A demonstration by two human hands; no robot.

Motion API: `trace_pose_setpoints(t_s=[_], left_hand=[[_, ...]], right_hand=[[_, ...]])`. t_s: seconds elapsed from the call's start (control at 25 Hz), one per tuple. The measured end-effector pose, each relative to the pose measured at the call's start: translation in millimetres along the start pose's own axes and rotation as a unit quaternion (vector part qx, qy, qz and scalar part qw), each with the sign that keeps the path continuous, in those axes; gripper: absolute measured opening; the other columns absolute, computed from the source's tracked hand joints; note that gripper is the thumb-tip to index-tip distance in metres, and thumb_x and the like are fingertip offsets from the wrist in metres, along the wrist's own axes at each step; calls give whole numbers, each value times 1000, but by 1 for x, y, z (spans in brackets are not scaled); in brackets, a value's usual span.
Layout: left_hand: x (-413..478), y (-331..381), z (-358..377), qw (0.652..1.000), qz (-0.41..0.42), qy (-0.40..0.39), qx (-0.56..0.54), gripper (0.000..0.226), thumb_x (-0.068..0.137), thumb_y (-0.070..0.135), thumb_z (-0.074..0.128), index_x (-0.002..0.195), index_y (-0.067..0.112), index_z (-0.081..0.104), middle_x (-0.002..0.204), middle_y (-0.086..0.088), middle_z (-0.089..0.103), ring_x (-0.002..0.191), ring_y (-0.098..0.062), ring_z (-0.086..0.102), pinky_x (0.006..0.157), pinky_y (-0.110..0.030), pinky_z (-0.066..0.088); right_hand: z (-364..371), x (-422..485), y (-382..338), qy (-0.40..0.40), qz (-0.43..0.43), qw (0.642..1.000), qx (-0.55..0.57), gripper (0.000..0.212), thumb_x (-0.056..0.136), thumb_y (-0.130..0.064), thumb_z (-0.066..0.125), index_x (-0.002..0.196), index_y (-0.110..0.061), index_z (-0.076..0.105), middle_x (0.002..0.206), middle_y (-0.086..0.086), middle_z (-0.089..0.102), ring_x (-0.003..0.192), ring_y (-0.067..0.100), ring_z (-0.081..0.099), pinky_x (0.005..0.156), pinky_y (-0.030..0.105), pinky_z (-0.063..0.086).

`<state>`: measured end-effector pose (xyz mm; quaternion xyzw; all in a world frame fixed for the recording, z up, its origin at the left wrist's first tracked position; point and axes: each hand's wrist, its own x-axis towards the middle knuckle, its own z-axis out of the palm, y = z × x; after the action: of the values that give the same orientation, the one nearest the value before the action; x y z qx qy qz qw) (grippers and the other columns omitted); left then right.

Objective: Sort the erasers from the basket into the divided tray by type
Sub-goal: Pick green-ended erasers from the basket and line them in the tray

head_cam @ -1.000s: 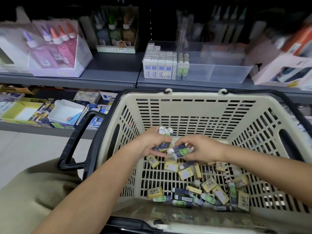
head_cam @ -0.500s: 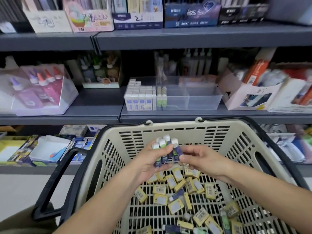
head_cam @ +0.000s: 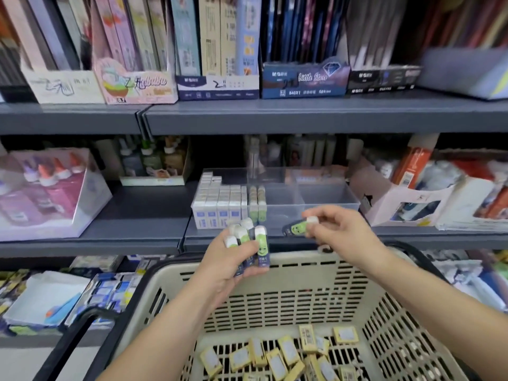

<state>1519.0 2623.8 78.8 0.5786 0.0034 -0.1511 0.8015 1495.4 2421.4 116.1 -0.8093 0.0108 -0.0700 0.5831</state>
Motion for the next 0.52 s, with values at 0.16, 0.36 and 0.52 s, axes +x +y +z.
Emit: trace_pose_setpoints(t_s=[0.16, 0.36, 0.52], left_hand=[[22, 20, -7, 994, 88, 16, 61, 20, 82, -2, 63, 90, 16, 61, 70, 4, 71, 65, -15, 69, 59, -38, 57], [40, 21, -28, 994, 87, 56, 29, 17, 84, -2, 62, 89, 14, 61, 64, 6, 69, 63, -14, 69, 54, -28, 56], [45, 16, -31, 995, 73, 55, 38, 18, 84, -2, 62, 91, 14, 60, 63, 8, 69, 62, -12, 69, 55, -28, 56]], right_hand=[[3, 65, -17, 68, -65, 992, -89, 19, 82, -10, 67, 78, -27, 61, 76, -4, 67, 73, 11, 66, 71, 21, 51], [19, 114, -19, -11, -65, 948, -311, 10, 86, -17, 61, 85, -26, 63, 73, -11, 62, 73, 10, 59, 66, 18, 45], [33, 118, -11, -123, -43, 922, -365, 7, 88, -23, 61, 92, -25, 66, 86, -8, 61, 81, 9, 58, 72, 18, 40]])
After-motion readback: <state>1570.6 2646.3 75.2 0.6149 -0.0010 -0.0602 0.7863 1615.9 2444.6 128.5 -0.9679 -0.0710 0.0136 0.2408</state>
